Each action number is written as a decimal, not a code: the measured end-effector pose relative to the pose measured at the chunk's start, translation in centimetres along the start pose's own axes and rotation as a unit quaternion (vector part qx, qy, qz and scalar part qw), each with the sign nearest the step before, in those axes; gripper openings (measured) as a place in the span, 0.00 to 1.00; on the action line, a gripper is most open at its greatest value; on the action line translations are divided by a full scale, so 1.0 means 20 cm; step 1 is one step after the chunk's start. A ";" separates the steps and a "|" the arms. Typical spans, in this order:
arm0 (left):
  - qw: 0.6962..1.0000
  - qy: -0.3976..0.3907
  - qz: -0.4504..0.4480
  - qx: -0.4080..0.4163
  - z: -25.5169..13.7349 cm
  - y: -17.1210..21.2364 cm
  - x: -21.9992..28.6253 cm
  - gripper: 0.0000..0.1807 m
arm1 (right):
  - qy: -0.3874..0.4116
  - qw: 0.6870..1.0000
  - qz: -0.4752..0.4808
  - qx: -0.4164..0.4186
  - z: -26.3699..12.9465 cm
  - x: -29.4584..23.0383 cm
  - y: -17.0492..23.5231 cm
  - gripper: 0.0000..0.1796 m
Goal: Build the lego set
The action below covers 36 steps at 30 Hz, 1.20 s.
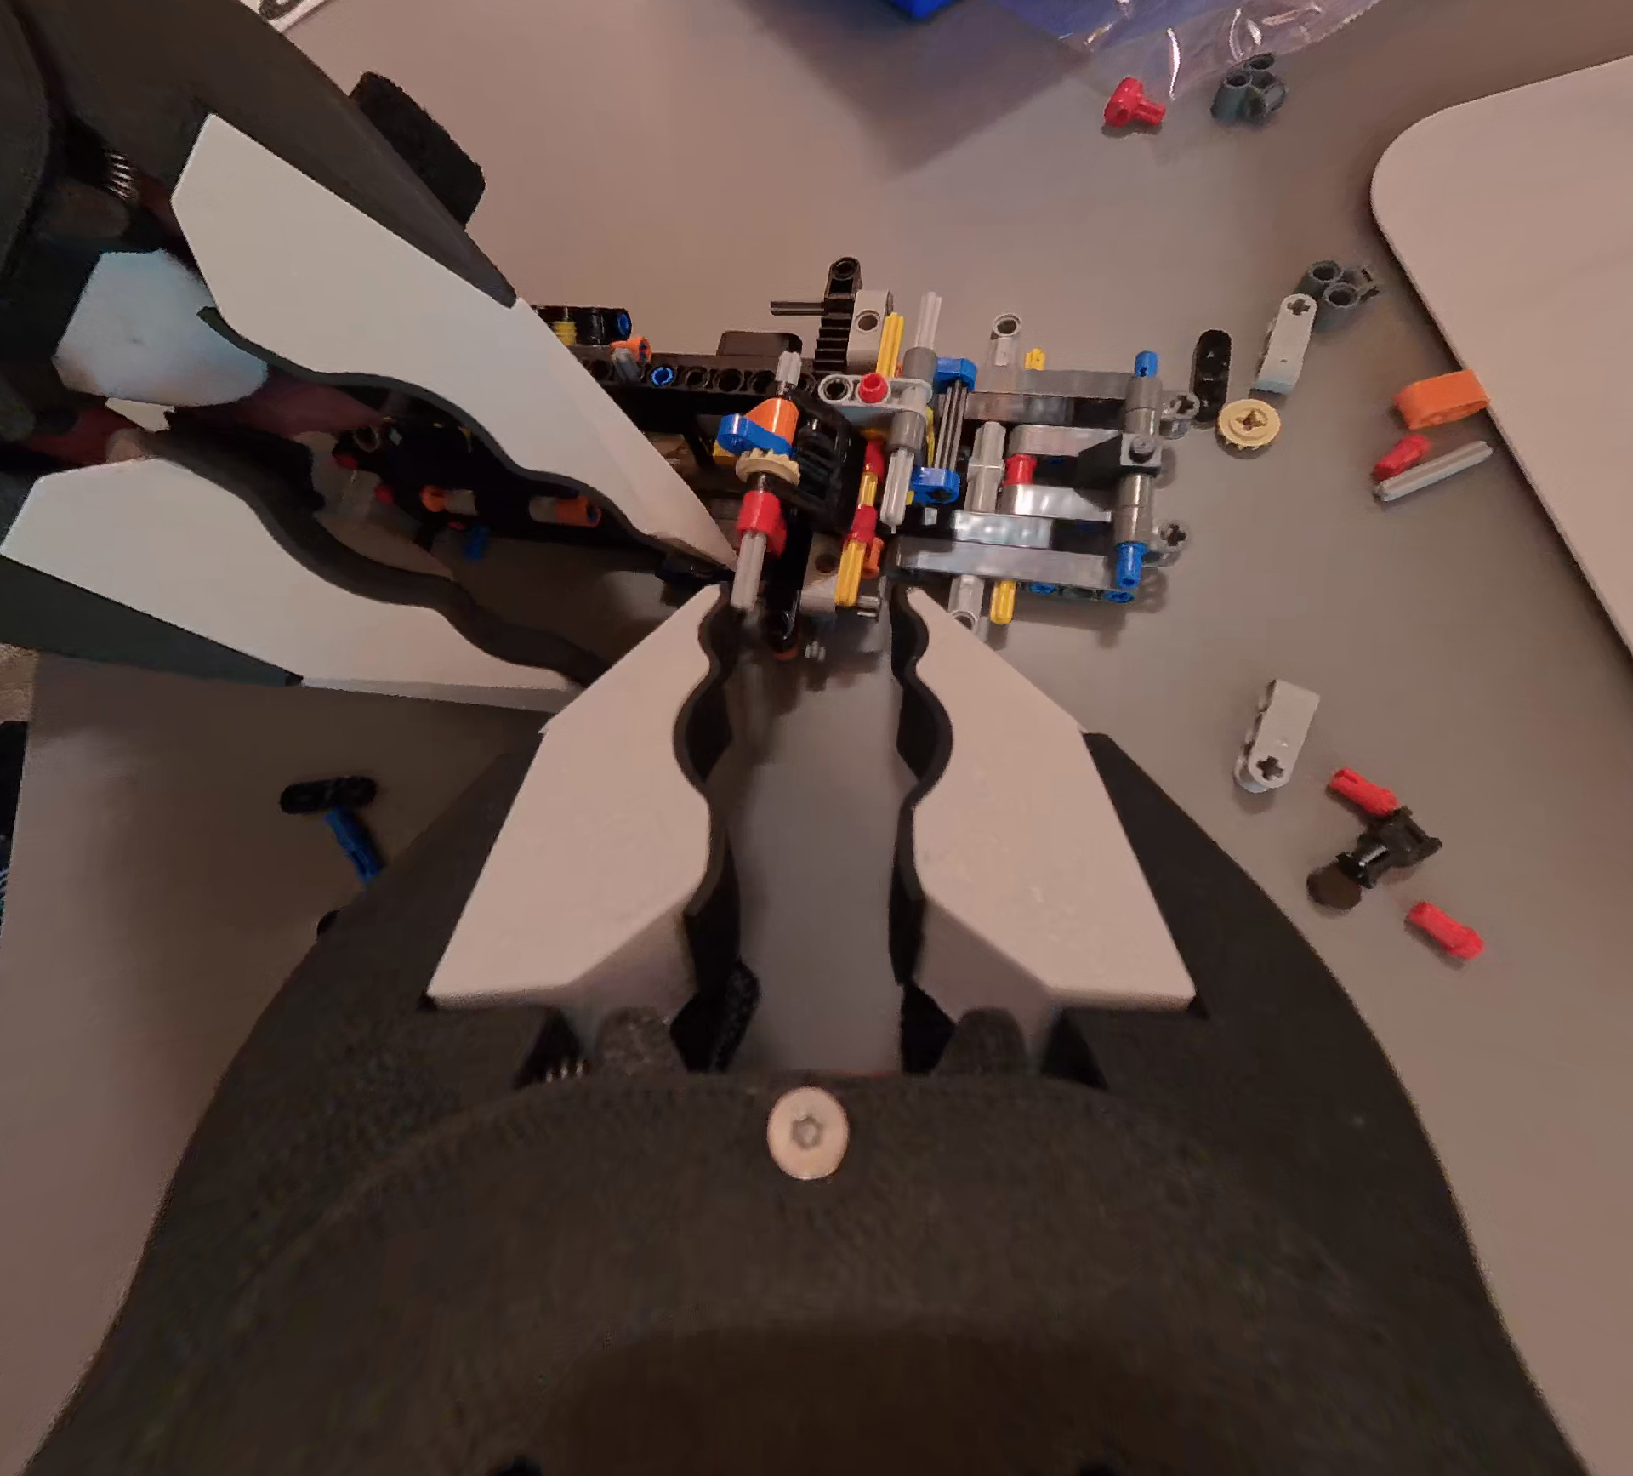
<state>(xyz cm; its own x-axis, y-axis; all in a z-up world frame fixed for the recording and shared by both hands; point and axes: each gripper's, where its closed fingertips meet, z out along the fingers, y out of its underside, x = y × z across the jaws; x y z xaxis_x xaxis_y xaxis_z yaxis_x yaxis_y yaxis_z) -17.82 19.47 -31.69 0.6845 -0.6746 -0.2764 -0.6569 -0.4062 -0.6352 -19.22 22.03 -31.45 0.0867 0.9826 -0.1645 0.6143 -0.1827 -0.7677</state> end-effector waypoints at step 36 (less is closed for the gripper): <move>0.996 0.002 0.060 -0.061 0.02 0.03 -0.03 0.15 | 0.033 0.999 -0.036 -0.009 0.01 0.02 0.01 0.16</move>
<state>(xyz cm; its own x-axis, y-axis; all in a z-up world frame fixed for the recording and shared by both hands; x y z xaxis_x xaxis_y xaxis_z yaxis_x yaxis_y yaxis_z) -18.47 19.88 -32.29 0.5971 -0.7258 -0.3417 -0.7680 -0.3940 -0.5050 -19.16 22.32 -31.85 0.0929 0.9933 -0.0687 0.6346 -0.1122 -0.7647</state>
